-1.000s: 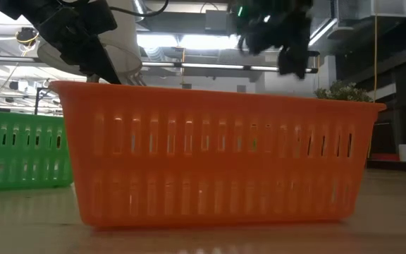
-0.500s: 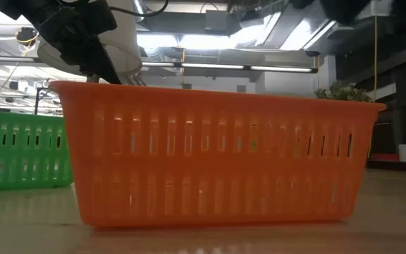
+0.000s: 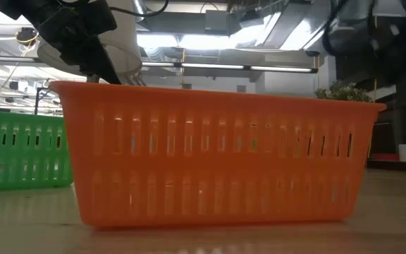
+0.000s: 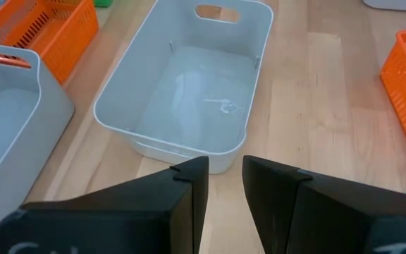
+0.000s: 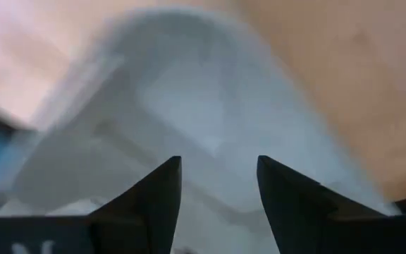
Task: Stack baskets by color
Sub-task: Move the bottom gray bin to the top of the table
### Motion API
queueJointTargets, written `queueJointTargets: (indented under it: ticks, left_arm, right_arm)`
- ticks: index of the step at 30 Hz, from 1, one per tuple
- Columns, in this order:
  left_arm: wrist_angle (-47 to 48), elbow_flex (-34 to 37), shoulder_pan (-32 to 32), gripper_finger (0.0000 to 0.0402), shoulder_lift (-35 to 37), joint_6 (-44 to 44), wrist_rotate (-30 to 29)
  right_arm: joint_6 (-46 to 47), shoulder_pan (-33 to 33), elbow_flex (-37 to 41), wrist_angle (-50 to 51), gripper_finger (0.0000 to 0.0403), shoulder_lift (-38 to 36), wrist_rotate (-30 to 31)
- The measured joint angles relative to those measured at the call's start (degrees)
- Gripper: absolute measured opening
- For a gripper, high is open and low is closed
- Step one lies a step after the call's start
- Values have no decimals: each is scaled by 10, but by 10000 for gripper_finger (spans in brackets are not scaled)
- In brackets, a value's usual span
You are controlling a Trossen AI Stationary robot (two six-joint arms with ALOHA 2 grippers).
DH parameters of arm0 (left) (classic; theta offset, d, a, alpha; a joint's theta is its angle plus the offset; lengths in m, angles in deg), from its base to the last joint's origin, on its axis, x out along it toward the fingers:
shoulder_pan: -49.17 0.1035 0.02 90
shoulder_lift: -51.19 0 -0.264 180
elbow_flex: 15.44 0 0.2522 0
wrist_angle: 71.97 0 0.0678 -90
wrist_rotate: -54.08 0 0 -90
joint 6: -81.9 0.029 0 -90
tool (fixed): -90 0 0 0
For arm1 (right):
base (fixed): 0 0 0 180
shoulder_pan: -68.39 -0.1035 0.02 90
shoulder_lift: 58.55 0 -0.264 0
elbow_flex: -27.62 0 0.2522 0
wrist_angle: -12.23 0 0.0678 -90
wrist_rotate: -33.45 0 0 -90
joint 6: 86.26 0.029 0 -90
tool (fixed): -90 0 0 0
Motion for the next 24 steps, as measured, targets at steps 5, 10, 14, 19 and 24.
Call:
queueJointTargets:
  ticks: [5, 10, 14, 19, 24]
  left_arm:
    - [0, 0, 0, 80, 0, 0, 0]
    - [0, 0, 0, 80, 0, 0, 0]
    - [0, 0, 0, 80, 0, 0, 0]
    - [0, 0, 0, 80, 0, 0, 0]
    - [0, 0, 0, 80, 0, 0, 0]
  right_arm:
    - [-14, 25, 45, -1, 185, 0, 58]
    - [-44, 80, 62, -1, 185, 0, 146]
    - [-63, 126, 63, -3, 185, 0, 237]
    - [-111, 174, 63, -39, 185, 0, 302]
    - [-178, 219, 63, -127, 185, 0, 337]
